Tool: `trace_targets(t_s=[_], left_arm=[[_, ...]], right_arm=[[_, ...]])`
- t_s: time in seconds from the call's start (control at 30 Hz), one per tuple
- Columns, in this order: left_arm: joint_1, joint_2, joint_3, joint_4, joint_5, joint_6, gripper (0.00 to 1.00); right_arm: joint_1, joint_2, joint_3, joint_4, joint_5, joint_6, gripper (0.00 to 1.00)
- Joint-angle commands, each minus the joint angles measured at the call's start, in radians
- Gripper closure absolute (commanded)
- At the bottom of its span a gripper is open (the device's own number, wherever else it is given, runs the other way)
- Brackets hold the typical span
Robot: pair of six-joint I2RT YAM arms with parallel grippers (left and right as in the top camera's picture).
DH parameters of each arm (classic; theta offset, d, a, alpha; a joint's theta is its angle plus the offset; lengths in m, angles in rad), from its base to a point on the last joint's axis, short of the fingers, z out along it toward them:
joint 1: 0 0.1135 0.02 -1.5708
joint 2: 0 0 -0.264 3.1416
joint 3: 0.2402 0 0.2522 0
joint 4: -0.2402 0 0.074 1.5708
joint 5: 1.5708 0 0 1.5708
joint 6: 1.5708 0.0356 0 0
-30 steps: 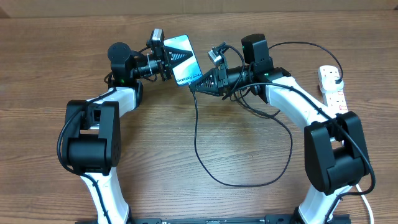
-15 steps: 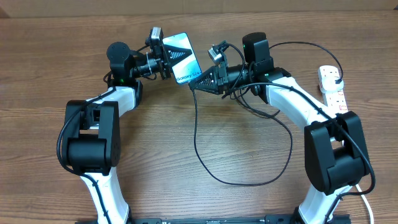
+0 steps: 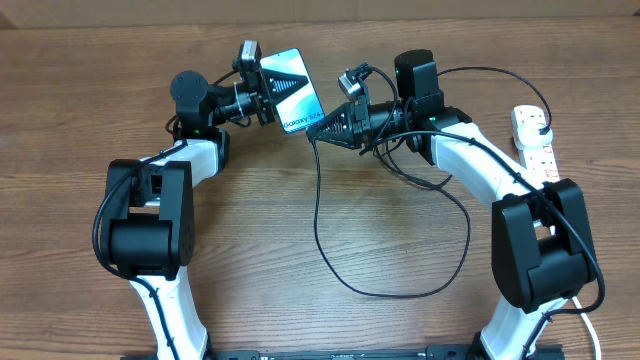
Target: Plug charger to phone and switch on socket
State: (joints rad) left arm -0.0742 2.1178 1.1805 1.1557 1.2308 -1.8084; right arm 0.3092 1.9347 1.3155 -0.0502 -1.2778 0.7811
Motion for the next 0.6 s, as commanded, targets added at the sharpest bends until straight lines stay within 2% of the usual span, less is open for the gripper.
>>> trace_targets(t_s=[0.0, 0.57], left_arm=[[-0.042, -0.012, 0.001, 0.033, 0.156, -0.059, 0.96], [-0.046, -0.012, 0.001, 0.031, 0.146, -0.045, 0.95]], right_arm=[[-0.029, -0.006, 0.019, 0.016, 0.148, 0.0, 0.96], [-0.029, -0.006, 0.019, 0.024, 0.086, 0.0, 0.96]])
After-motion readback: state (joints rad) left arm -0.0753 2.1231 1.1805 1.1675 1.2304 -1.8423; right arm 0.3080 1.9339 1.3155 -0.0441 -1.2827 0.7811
